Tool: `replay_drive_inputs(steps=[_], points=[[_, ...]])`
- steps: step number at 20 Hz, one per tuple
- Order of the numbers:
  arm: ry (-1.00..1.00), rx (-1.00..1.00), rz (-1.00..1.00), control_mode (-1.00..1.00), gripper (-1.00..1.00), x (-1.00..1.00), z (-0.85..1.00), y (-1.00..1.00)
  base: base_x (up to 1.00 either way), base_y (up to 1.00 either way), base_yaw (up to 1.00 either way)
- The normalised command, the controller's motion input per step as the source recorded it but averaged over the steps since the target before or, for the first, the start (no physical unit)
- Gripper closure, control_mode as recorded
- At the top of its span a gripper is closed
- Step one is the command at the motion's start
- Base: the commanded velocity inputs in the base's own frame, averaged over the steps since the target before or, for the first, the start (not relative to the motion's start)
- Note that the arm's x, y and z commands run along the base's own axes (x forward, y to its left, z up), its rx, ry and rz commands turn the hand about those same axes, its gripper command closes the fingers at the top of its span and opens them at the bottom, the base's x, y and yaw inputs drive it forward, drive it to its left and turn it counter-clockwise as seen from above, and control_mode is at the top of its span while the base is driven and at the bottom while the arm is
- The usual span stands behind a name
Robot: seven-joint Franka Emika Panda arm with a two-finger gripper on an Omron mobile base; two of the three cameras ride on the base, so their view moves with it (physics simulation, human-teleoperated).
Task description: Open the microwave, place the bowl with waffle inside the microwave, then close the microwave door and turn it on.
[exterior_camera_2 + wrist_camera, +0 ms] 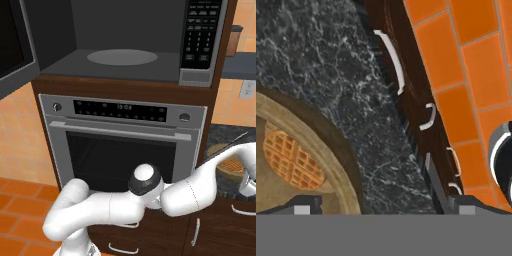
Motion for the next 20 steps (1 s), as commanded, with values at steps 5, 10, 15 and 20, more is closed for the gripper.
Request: replay_drive_inputs(steps=[5, 10, 15, 20], points=[[0.00, 0.00, 0.00, -1.00, -1.00, -0.03, -0.14, 0.20, 0.00, 0.00, 0.00], [0.00, -0.02, 0.00, -1.00, -1.00, 0.13, 0.00, 0.06, 0.00, 0.00, 0.00], [-0.04, -0.02, 0.02, -1.00, -1.00, 0.35, -0.06, 0.04, 0.00, 0.00, 0.00], [-0.01, 0.00, 0.00, -1.00, -1.00, 0.23, -0.37, 0.00, 0.00, 0.00, 0.00]])
